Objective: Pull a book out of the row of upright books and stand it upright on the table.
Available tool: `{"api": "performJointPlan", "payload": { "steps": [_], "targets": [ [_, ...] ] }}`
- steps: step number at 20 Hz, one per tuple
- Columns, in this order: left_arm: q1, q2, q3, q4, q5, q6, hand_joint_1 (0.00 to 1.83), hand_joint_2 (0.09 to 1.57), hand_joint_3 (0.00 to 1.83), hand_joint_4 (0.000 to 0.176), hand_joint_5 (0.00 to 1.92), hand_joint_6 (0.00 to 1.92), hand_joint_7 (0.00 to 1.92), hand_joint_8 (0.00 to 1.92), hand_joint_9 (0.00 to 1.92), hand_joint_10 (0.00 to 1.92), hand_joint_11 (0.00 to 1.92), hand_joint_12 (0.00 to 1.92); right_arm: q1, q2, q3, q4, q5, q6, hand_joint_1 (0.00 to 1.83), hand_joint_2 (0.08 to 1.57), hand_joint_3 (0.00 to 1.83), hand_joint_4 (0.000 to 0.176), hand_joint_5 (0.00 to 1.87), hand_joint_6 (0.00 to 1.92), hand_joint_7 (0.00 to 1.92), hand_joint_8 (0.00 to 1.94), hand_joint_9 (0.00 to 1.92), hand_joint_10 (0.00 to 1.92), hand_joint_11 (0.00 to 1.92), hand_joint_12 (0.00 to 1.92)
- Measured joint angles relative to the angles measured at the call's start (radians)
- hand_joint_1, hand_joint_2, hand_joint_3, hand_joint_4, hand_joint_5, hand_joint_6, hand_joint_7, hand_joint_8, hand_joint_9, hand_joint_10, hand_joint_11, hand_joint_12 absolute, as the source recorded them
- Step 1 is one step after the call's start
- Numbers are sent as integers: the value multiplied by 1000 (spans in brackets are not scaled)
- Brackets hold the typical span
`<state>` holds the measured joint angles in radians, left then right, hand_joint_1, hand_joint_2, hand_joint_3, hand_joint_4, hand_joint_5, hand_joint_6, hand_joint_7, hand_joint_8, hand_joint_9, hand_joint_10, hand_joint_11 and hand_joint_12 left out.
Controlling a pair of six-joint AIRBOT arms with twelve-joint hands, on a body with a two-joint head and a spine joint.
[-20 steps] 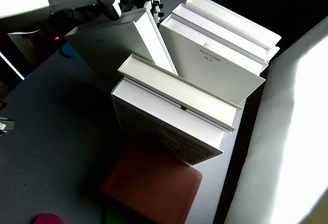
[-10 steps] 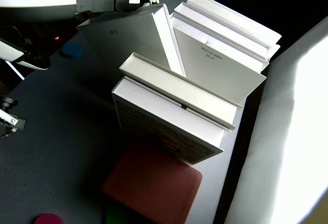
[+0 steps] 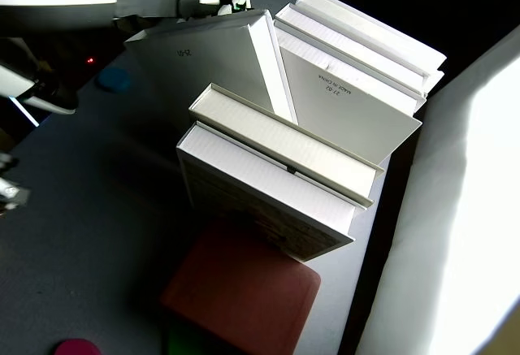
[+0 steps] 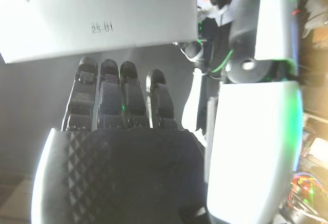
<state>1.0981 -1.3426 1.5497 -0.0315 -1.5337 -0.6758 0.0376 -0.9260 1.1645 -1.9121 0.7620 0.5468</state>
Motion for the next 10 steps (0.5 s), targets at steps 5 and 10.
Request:
{"api": "performJointPlan", "payload": {
  "steps": [5,10],
  "targets": [
    [3,0,0,-3,2,0,971,846,0,0,632,8,341,0,520,0,127,1146,88,57,-53,-26,33,1,1088,828,21,129,0,0,0,0,0,0,41,33],
    [3,-11,0,8,8,0,968,854,1,0,642,5,346,9,504,13,68,1287,96,42,-43,-60,35,2,1092,837,0,125,0,0,0,0,0,0,6,215]
  ]
}}
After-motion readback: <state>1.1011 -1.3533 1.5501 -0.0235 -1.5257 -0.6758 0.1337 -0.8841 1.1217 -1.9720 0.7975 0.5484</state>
